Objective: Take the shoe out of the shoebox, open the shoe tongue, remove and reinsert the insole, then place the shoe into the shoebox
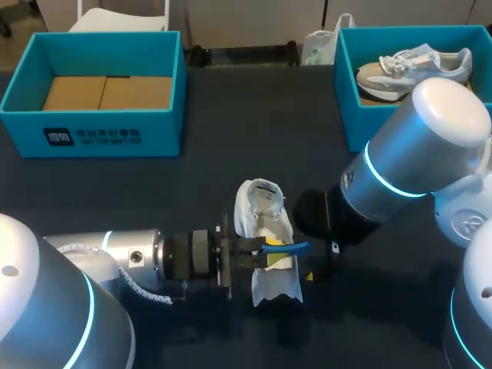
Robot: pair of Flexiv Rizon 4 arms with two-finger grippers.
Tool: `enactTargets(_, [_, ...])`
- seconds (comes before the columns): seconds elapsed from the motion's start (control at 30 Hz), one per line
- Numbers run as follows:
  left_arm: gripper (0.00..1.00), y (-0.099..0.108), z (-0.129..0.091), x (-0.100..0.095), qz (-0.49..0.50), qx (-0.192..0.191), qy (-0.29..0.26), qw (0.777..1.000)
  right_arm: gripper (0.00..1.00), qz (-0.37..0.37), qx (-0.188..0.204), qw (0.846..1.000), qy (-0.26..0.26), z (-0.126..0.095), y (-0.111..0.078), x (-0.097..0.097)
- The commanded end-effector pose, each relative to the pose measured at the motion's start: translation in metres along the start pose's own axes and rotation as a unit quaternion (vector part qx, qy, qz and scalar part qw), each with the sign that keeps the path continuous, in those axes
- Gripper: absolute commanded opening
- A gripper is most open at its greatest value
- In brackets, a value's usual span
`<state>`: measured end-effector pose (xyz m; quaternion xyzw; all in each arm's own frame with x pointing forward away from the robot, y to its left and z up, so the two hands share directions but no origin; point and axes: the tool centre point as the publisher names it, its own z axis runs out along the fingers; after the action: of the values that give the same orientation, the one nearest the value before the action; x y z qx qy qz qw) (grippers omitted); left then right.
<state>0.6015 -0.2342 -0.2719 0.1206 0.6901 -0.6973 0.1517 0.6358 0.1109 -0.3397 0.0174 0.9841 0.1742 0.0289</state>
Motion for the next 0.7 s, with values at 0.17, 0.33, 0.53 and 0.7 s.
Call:
enactTargets(0.17, [0.00,0.009,0.001,0.003,-0.004,-0.009,0.004,1.000,1.00,0.000,-0.001,1.000,-0.001,0.000,-0.001,0.001])
enactTargets(0.33, [0.00,0.019,0.001,0.001,-0.006,-0.018,-0.001,1.000,1.00,0.000,-0.001,1.000,-0.001,0.000,-0.001,0.001])
enactTargets(0.53, [0.00,0.025,0.001,0.001,-0.009,-0.020,0.000,1.000,1.00,0.000,-0.001,1.000,-0.001,0.000,-0.001,0.001])
enactTargets(0.7, [0.00,0.032,0.003,-0.001,-0.002,-0.021,0.001,1.000,1.00,0.000,-0.001,1.000,-0.001,0.000,-0.001,0.001])
